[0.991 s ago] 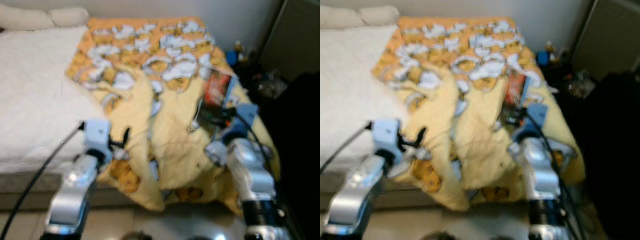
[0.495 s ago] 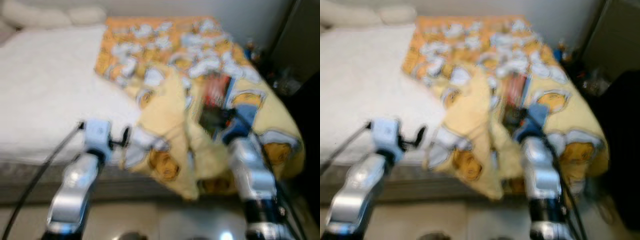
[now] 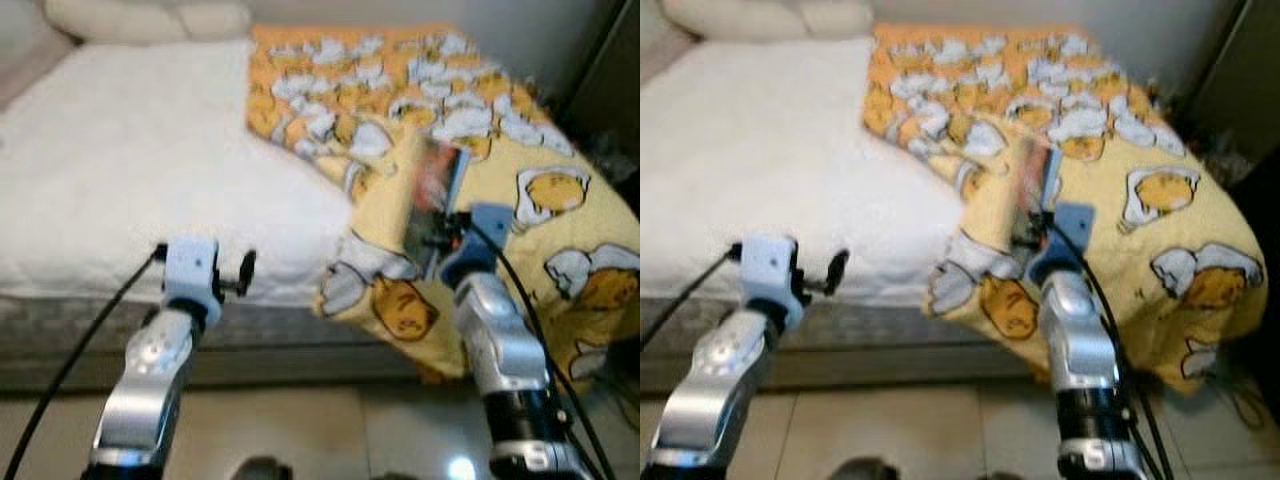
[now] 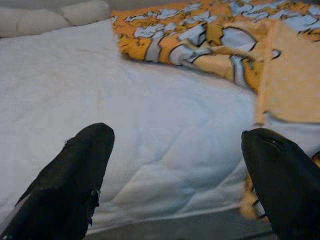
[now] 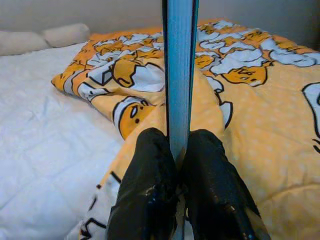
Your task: Clean up the room
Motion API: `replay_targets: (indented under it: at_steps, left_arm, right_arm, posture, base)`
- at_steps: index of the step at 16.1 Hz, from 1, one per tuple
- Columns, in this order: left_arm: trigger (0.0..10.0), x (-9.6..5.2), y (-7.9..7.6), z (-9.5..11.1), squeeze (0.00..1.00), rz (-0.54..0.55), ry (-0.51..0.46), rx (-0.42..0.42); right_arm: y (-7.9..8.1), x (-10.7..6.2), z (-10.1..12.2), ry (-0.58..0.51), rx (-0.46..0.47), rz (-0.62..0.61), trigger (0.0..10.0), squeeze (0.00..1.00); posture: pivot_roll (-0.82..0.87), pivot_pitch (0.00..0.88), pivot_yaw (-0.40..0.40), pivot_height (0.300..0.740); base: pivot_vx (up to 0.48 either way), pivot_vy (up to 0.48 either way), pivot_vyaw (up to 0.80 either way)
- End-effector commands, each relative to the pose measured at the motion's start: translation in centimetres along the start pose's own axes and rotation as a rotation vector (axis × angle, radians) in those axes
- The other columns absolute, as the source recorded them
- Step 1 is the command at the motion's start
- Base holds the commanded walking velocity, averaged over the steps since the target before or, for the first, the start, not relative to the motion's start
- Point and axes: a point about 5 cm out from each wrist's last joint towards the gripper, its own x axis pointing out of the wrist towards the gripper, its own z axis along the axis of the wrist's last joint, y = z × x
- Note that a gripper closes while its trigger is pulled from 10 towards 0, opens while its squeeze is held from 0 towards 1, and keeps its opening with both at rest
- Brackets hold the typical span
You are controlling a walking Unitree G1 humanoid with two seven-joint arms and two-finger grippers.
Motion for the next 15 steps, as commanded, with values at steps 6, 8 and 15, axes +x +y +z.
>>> replay_targets:
  at_steps: [6, 8, 15]
  left_arm:
    - [10.0, 0.29, 0.58, 0.52, 0.18, 0.018, -0.023, 0.015]
    - [10.0, 0.37, 0.53, 0.53, 0.18, 0.016, -0.024, 0.016]
    - [10.0, 0.05, 0.78, 0.47, 0.18, 0.023, -0.026, 0.020]
  right_arm:
    - [0.42, -0.08, 1.24, -0.069, -0.023, 0.025, 10.0, 0.00]
    - [0.38, -0.08, 1.25, -0.071, -0.024, 0.023, 10.0, 0.00]
    - [0.87, 0.08, 1.16, -0.070, -0.019, 0.035, 10.0, 0.00]
  posture:
    - [0.00, 0.000, 0.006, 0.740]
    - [0.00, 0.000, 0.008, 0.740]
    - [0.03, 0.000, -0.007, 0.740]
  base:
    - [0.000, 0.480, 0.00]
    - [0.000, 0.480, 0.00]
    - [0.000, 0.480, 0.00]
